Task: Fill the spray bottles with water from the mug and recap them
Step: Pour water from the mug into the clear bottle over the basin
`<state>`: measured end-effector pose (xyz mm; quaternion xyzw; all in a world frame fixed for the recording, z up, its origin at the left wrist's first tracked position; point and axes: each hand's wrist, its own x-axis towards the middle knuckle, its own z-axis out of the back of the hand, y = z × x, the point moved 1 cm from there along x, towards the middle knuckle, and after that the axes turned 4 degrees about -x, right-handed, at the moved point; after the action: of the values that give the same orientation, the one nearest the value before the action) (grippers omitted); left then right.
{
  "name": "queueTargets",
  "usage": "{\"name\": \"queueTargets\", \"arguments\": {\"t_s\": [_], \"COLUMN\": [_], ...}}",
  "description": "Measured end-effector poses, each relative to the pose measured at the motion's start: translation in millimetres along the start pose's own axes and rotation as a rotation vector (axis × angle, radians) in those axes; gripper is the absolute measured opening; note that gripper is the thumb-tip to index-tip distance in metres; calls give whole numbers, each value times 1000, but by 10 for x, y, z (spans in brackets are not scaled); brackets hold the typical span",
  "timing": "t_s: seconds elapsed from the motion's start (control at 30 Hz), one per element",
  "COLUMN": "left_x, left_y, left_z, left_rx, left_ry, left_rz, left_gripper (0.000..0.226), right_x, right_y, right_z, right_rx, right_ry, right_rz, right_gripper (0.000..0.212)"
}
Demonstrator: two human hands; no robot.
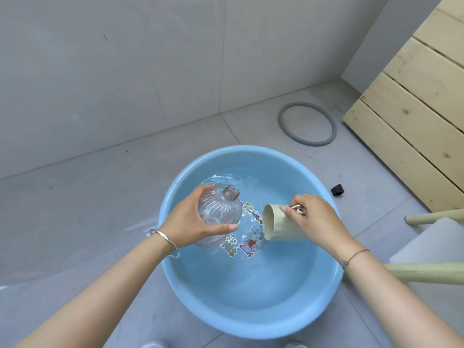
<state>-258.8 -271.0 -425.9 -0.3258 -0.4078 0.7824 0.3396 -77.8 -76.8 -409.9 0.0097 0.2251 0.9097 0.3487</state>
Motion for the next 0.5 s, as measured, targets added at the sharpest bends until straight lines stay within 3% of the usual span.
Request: {"name": "queueTargets", "arguments": {"t_s": [0.27, 0.5], "left_x": [9, 5], "left_y": [-14, -14], "left_z": [8, 14], "left_rx": [-6, -42], "left_ry": [-8, -20], "left_rz": [6, -7], "left_gripper": [86, 89], "right_x": [-18, -62], "right_y": [-60, -53], "right_z": [-228, -291], "right_rx": [-1, 85], "right_ry": [34, 27], "right_rz": [33, -25], "right_gripper": [41, 42]}}
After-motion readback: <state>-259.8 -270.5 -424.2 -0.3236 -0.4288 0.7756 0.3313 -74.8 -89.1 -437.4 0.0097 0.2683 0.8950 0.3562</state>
